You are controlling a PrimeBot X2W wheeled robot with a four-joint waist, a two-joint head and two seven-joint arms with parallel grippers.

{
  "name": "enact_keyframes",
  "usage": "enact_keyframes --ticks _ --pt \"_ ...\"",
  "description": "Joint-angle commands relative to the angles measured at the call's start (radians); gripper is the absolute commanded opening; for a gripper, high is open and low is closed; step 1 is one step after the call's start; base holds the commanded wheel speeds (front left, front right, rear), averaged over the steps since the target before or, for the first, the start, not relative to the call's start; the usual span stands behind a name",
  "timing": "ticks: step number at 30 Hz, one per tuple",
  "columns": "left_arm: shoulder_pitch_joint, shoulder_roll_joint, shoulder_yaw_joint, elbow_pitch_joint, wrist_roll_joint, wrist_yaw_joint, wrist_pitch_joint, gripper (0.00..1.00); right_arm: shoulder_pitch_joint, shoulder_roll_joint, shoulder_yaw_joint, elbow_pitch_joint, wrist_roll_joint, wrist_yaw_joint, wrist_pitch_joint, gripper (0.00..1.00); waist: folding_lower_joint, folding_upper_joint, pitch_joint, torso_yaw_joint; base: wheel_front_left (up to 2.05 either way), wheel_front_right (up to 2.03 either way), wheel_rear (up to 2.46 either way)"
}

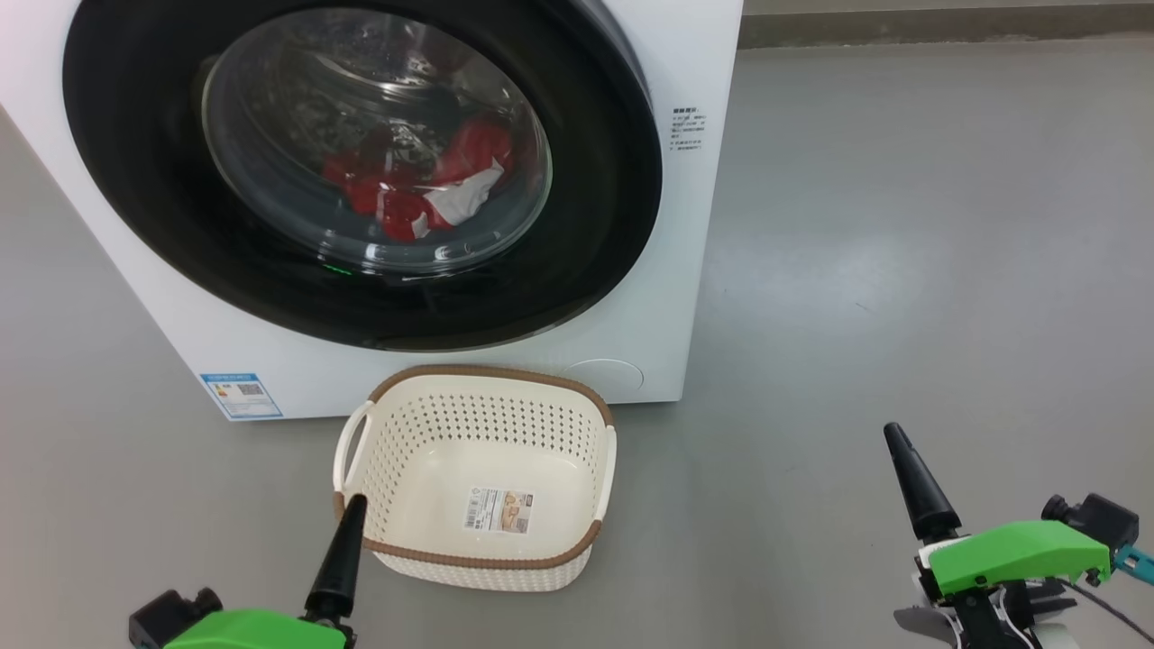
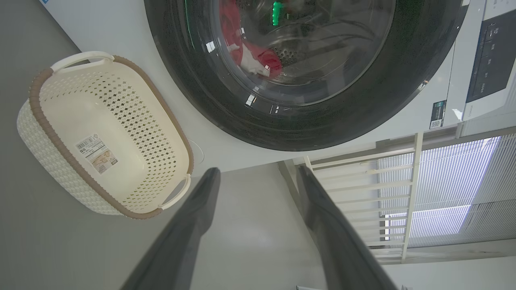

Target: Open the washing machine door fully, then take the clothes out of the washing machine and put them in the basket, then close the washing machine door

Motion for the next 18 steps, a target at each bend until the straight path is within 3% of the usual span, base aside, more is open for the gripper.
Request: enact_keyframes --ticks 1,2,18 --pt "-0.059 0.015 0.006 -0.022 0.024 0.003 -0.01 1.0 -0.061 -0.006 0.005 -0.026 -0.028 0.0 -0.011 1.0 -0.0001 -0.0001 0.0 -0.001 0.0 0.0 0.0" --pt "-0.086 0.014 -0.006 -0.013 0.152 0.011 -0.037 1.0 -0.09 -0.007 0.017 -0.028 -0.193 0.0 -0.038 1.0 -0.0001 -0.0001 0.0 -0.002 0.0 0.0 0.0" --pt "-0.14 0.015 -0.024 0.002 0.363 0.031 -0.084 1.0 -0.139 -0.012 0.043 -0.019 -0.43 0.0 -0.085 1.0 -0.0001 -0.0001 0.002 -0.003 0.0 0.0 0.0"
